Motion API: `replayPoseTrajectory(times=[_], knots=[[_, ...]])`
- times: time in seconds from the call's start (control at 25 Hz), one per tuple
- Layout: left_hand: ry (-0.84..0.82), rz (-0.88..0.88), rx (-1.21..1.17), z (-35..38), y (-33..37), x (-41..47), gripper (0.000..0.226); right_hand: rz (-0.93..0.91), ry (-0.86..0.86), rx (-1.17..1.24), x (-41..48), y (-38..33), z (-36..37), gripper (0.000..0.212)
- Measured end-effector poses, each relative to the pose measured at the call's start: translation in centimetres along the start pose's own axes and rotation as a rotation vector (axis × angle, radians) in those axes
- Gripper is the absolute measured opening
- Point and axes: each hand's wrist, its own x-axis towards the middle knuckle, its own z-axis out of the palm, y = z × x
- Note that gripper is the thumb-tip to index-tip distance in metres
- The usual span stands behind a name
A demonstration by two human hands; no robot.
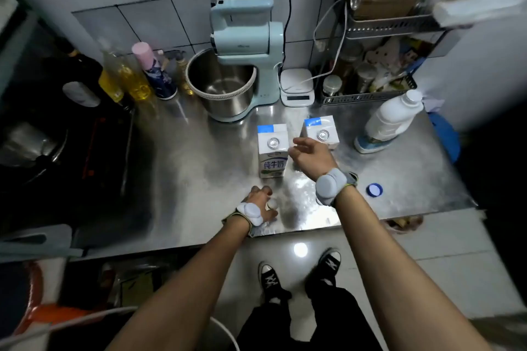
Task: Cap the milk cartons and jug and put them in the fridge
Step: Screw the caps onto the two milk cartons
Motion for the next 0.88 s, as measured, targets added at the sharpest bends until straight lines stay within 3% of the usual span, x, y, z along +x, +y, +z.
replayPoseTrajectory(times=[0.16,0.28,0.52,0.88], knots=[[-0.060,0.024,0.114,0.1,0.3,0.9,0.052,0.058,-0.015,0.027,0.4,0.2,0.7,0.036],[-0.065,0.038,0.180,0.5,0.8,1.5,0.042,0.094,-0.025,0.103,1.8,1.5,1.3,0.036],[-0.051,0.027,0.151,0.3,0.6,1.5,0.040,0.106,-0.017,0.144,2.4,1.9,1.7,0.024],[0.224,0.150,-0.080,-7.8,2.1,-1.8,0.033,0.085,0.022,0.084,1.4,0.1,1.3,0.015]])
